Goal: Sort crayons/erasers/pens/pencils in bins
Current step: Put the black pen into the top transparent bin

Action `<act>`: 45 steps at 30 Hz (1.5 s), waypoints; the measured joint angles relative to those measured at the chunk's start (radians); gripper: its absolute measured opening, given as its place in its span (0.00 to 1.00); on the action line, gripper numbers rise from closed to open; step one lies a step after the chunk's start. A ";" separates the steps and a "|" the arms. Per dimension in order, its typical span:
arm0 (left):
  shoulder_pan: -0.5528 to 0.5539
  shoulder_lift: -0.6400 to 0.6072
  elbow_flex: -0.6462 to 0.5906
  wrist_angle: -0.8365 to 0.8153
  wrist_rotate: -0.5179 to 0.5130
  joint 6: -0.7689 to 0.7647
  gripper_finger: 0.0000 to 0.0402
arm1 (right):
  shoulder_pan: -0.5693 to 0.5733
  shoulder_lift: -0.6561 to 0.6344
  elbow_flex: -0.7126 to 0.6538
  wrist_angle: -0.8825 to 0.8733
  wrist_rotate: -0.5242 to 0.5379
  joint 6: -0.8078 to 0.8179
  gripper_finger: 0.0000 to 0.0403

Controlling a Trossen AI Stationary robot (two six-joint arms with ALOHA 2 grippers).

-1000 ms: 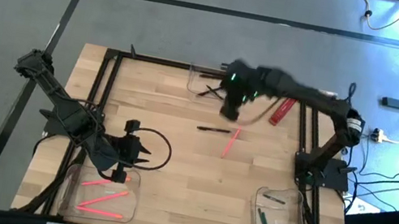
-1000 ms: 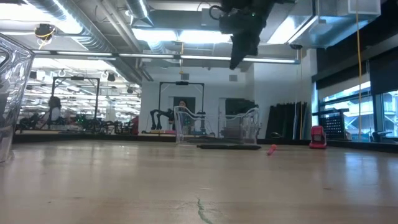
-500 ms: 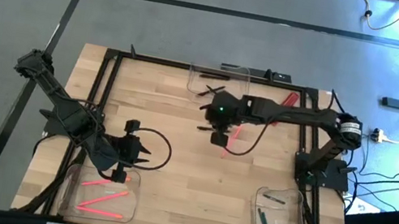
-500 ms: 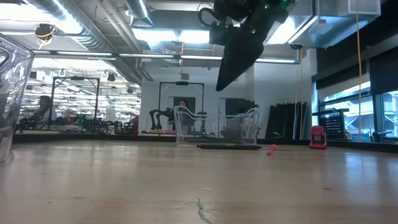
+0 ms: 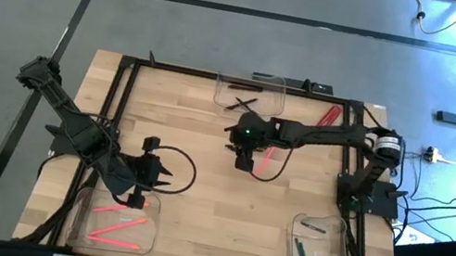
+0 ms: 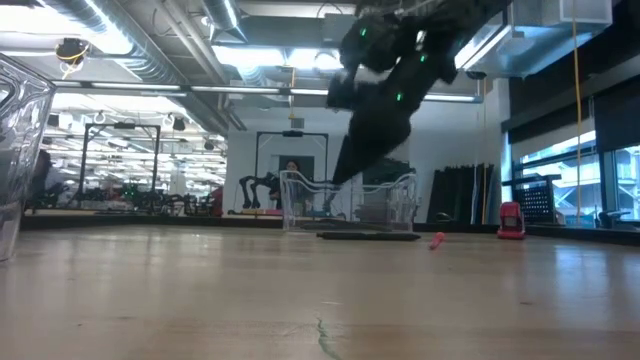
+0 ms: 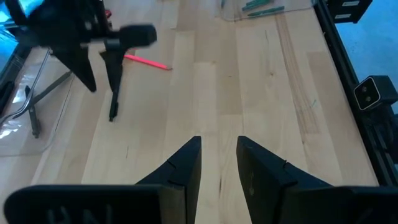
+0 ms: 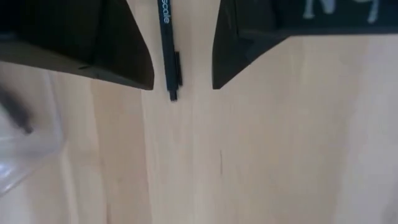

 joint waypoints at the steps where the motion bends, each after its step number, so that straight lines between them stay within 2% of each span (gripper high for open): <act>1: 0.000 0.000 0.000 0.000 0.000 0.000 0.24 | -0.004 0.018 0.000 -0.001 0.000 -0.005 0.41; 12: 0.000 0.000 0.000 0.000 0.000 -0.001 0.24 | -0.067 0.187 0.041 0.036 -0.001 -0.025 0.41; 16: 0.000 0.000 0.000 0.000 0.000 -0.001 0.24 | -0.088 0.207 0.046 0.047 -0.022 -0.023 0.41; 20: 0.000 0.000 0.000 0.000 0.000 -0.001 0.24 | -0.104 0.214 0.044 0.039 -0.089 -0.022 0.41; 28: 0.000 0.000 0.000 0.000 0.000 -0.001 0.24 | -0.115 0.214 0.044 0.037 -0.093 0.007 0.40; 33: 0.000 0.000 0.000 0.000 0.000 -0.001 0.24 | -0.116 0.215 0.044 0.029 -0.089 0.009 0.32; 41: 0.000 0.000 0.000 0.000 0.000 -0.001 0.24 | -0.116 0.212 0.045 0.017 -0.090 0.006 0.09; 45: 0.000 0.000 0.000 0.000 0.000 0.001 0.24 | -0.116 0.211 0.045 0.014 -0.096 0.010 0.02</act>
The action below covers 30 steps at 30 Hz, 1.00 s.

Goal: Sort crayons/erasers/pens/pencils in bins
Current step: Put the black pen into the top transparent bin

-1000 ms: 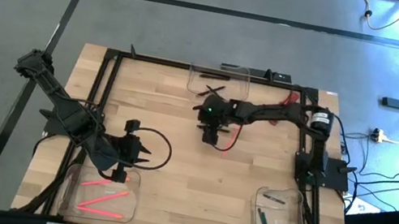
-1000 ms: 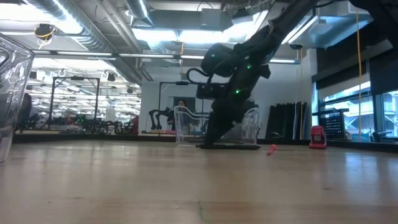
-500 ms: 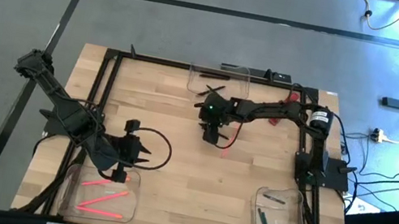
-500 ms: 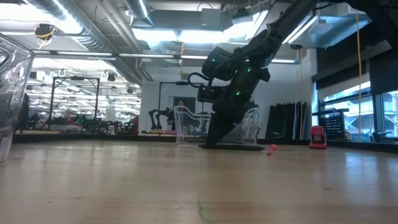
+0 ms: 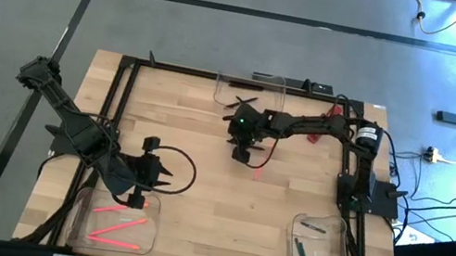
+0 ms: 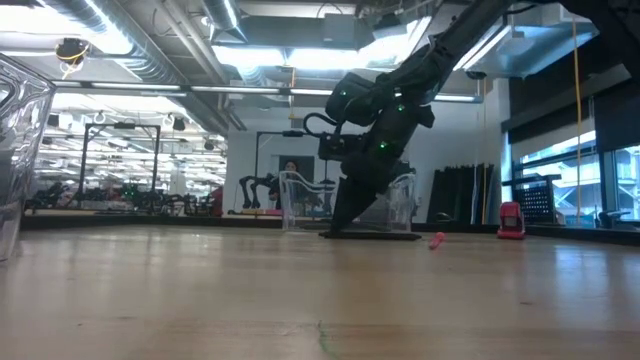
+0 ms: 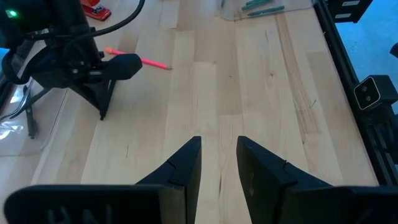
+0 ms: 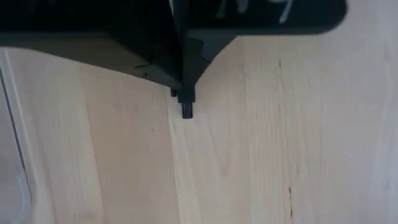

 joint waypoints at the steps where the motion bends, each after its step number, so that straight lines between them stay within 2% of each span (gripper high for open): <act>1: 0.000 0.000 0.000 0.000 0.000 0.000 0.24 | 0.000 0.001 0.000 0.000 -0.001 0.005 0.01; 6: 0.000 0.000 0.000 0.000 0.000 0.000 0.24 | 0.000 0.002 -0.001 0.000 -0.002 0.017 0.01; 11: 0.000 0.000 0.000 0.000 0.000 0.000 0.24 | 0.000 0.002 -0.002 0.004 -0.001 0.018 0.06; 17: 0.000 0.000 0.000 0.000 0.000 0.000 0.24 | 0.000 0.004 -0.002 0.006 0.001 0.015 0.16; 23: 0.000 0.000 0.000 0.000 0.001 0.000 0.24 | 0.002 0.005 -0.003 -0.002 0.057 0.015 0.27; 27: 0.000 0.000 0.000 0.000 0.000 0.001 0.24 | 0.001 0.005 -0.003 -0.002 0.056 0.016 0.28; 30: 0.000 0.000 0.000 -0.001 0.001 0.001 0.24 | 0.001 0.005 -0.003 -0.003 0.056 0.016 0.24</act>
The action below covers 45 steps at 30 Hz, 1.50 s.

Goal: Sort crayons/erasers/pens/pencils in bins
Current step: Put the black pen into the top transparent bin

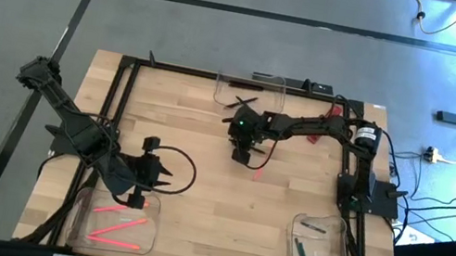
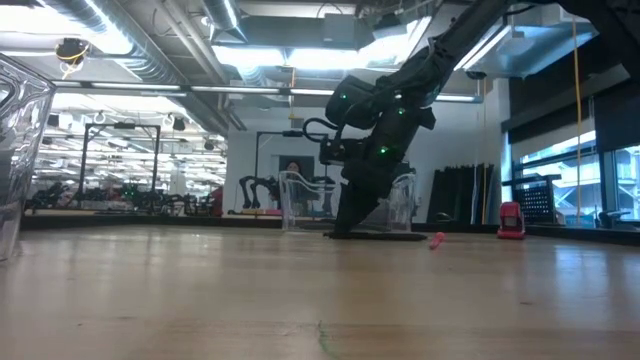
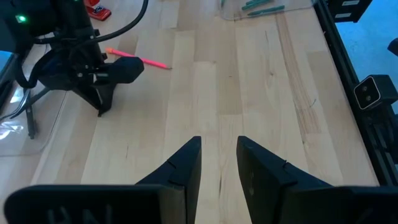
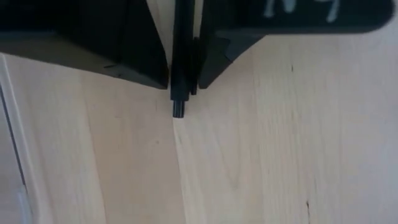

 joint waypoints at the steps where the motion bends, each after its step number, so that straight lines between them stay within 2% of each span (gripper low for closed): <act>1: 0.000 0.000 0.000 0.000 0.000 0.000 0.24 | 0.000 0.000 0.000 -0.001 0.002 0.000 0.21; 7: 0.000 0.000 0.000 0.000 0.000 0.000 0.24 | -0.001 -0.002 0.000 -0.006 -0.001 0.001 0.07; 17: 0.000 0.000 0.000 -0.001 0.000 0.000 0.24 | -0.001 -0.003 0.000 -0.004 -0.001 0.004 0.01; 32: 0.000 0.000 0.000 -0.002 0.000 0.001 0.24 | 0.000 -0.002 0.005 -0.013 -0.007 0.029 0.25; 40: 0.000 0.000 0.000 -0.004 0.000 0.000 0.24 | -0.001 0.002 0.134 -0.269 0.000 0.032 0.27; 45: 0.000 0.000 0.000 -0.004 0.000 0.001 0.24 | -0.001 0.001 0.148 -0.337 -0.001 0.033 0.27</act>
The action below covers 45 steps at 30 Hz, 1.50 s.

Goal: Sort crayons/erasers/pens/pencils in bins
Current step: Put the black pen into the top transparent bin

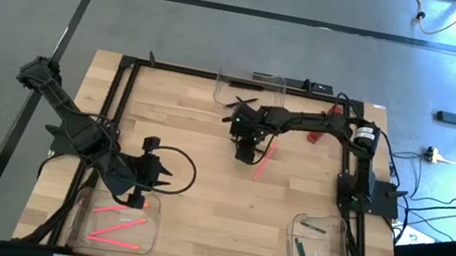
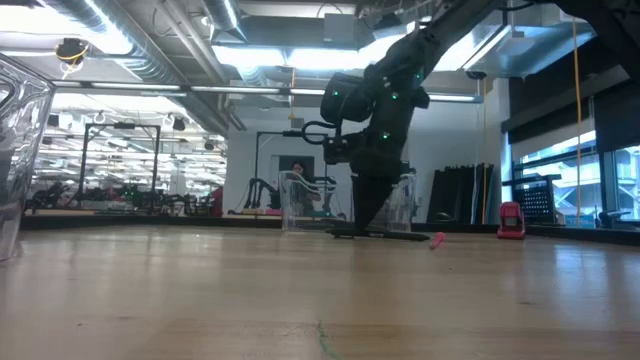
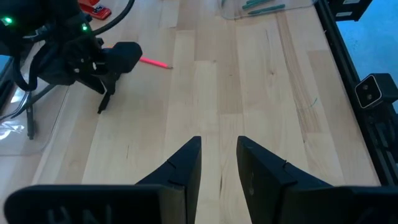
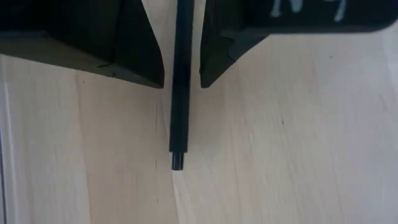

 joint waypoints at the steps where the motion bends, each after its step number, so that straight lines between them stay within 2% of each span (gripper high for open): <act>1: 0.000 0.000 0.000 0.000 0.000 0.000 0.24 | 0.000 0.001 0.001 -0.004 0.000 0.000 0.27; 14: 0.000 0.000 0.000 -0.004 0.000 0.000 0.24 | 0.001 0.043 0.008 -0.002 0.038 0.016 0.26; 17: 0.000 0.000 0.000 -0.005 0.000 0.000 0.24 | 0.000 0.054 0.008 -0.005 0.042 0.016 0.21; 22: 0.000 0.000 0.000 -0.004 0.000 0.000 0.24 | 0.000 0.055 0.008 -0.005 0.042 -0.008 0.07; 38: 0.000 0.000 0.000 -0.007 0.000 0.000 0.24 | 0.000 0.026 0.003 -0.006 0.034 0.049 0.09; 45: 0.000 0.000 0.000 -0.008 0.000 0.000 0.24 | 0.000 0.026 0.075 -0.117 0.030 0.052 0.10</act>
